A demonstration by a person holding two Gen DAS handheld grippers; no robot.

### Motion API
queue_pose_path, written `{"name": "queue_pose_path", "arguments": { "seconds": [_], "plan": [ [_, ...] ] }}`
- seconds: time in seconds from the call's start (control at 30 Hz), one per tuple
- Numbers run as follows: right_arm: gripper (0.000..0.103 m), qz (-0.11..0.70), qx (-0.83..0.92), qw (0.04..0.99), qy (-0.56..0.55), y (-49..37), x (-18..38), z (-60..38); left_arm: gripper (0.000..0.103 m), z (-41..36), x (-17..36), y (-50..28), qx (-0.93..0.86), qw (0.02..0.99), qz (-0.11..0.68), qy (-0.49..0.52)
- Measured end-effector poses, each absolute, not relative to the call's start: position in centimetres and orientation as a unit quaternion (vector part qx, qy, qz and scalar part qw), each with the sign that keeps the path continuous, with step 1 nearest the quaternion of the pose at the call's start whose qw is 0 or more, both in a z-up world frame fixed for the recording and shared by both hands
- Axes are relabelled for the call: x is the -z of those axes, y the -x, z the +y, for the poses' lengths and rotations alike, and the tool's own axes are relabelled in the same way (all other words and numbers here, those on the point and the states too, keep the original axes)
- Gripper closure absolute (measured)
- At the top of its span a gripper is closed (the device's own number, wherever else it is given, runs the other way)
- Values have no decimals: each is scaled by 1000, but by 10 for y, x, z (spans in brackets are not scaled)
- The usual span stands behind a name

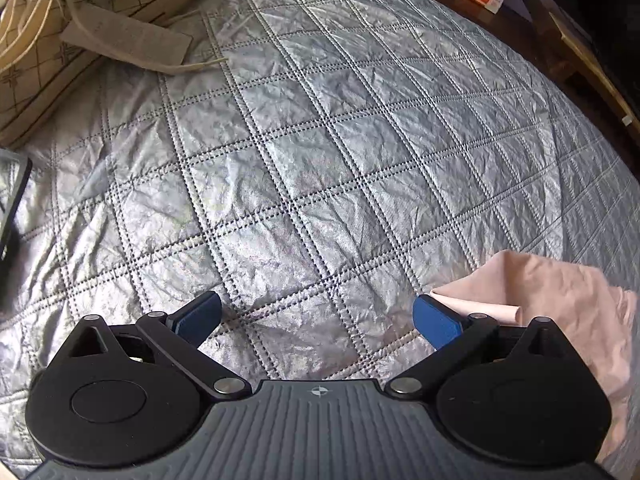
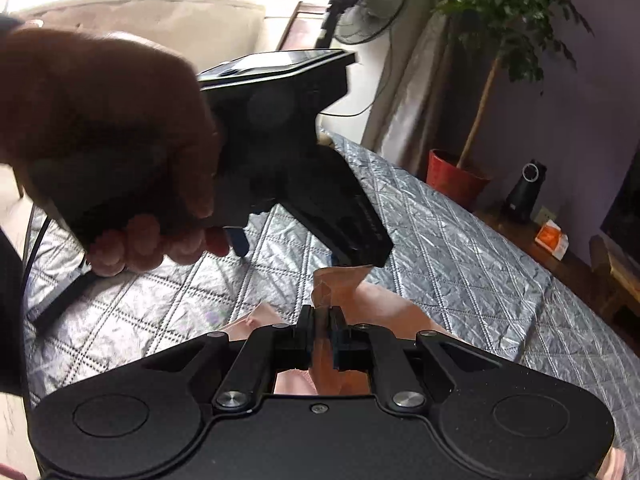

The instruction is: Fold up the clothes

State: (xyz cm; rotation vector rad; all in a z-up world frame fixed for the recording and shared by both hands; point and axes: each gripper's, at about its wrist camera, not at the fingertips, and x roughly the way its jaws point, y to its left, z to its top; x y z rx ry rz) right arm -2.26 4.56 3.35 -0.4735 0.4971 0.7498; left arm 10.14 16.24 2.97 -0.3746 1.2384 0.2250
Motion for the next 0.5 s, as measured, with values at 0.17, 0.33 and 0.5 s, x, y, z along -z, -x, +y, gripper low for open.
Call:
{"name": "queue_pose_path", "arguments": {
  "seconds": [0.17,0.33,0.5],
  "plan": [
    [96,242,-362,874,217,23,-33,46,35,160,-35,-101,-110,801,567,158],
    [96,236,-358,876,221,23,-34,44,65,159,-37,-100,-99,809,557,157],
    [96,230,-355,873,242,29,-26,47,90,167,-37,-99,-76,805,550,208]
  ]
}}
